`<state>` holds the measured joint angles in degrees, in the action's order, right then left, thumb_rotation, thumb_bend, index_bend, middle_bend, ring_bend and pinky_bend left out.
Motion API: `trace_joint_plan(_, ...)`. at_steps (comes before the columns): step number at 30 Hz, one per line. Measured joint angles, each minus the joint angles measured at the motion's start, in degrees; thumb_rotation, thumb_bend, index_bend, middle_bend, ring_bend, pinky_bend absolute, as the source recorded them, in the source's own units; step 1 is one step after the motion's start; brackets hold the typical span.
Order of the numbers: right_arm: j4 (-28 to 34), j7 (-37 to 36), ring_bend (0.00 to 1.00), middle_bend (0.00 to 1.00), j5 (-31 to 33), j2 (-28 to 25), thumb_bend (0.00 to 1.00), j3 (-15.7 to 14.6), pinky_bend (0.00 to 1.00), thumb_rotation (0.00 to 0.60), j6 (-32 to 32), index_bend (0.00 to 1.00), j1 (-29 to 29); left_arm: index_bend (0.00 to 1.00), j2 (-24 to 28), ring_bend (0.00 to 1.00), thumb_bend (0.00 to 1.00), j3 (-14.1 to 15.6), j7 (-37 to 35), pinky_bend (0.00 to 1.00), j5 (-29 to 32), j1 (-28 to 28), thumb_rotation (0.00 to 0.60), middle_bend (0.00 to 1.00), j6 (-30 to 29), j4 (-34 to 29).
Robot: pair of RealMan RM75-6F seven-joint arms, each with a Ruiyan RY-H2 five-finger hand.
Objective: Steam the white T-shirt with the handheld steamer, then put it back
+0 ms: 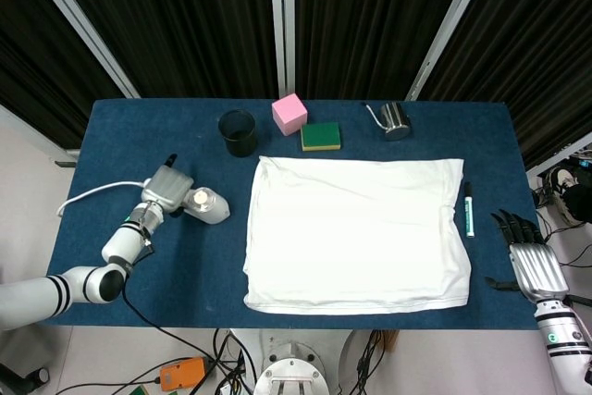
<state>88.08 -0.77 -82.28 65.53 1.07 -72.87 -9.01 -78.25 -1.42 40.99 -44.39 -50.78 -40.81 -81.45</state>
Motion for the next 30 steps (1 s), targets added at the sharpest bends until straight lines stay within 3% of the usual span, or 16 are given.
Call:
trace_joint_plan(11, 0.07, -0.16, 0.00, 0.07, 0.25, -0.04, 0.01, 0.16, 0.11, 0.600, 0.18, 0.00, -0.12, 0.78, 1.34, 0.70, 0.49, 0.32, -7.05, 0.56, -1.81, -0.28, 0.519, 0.83, 1.99, -0.15)
trace_joint_plan(16, 0.45, 0.02, 0.00, 0.07, 0.06, -0.23, 0.01, 0.18, 0.11, 0.600, 0.01, 0.00, -0.14, 0.81, 3.81, 0.73, 0.54, -0.46, -12.95, 0.67, -4.16, 0.63, 0.520, 0.86, 2.66, -2.11)
trace_joint_plan(23, 1.08, 1.29, 0.00, 0.07, -1.28, -0.33, 0.03, -0.61, 0.12, 0.600, 2.24, 0.01, -1.37, 0.82, 9.76, 0.76, 0.62, -2.35, -21.35, 0.69, -6.58, 1.82, 0.537, 0.89, 4.17, -7.77)
trace_joint_plan(25, 1.50, 1.68, 0.00, 0.07, -2.30, -0.19, 0.13, -1.21, 0.14, 0.600, 4.02, 0.02, -2.32, 0.82, 11.47, 0.76, 0.63, -2.76, -22.32, 0.69, -7.01, 1.73, 0.537, 0.89, 4.56, -10.07)
trace_joint_plan(30, 2.13, 1.76, 0.03, 0.08, -5.18, 0.90, 0.51, -2.99, 0.17, 0.600, 9.33, 0.05, -5.25, 0.82, 13.84, 0.76, 0.62, -2.53, -20.02, 0.69, -6.34, -0.91, 0.537, 0.88, 5.47, -15.28)
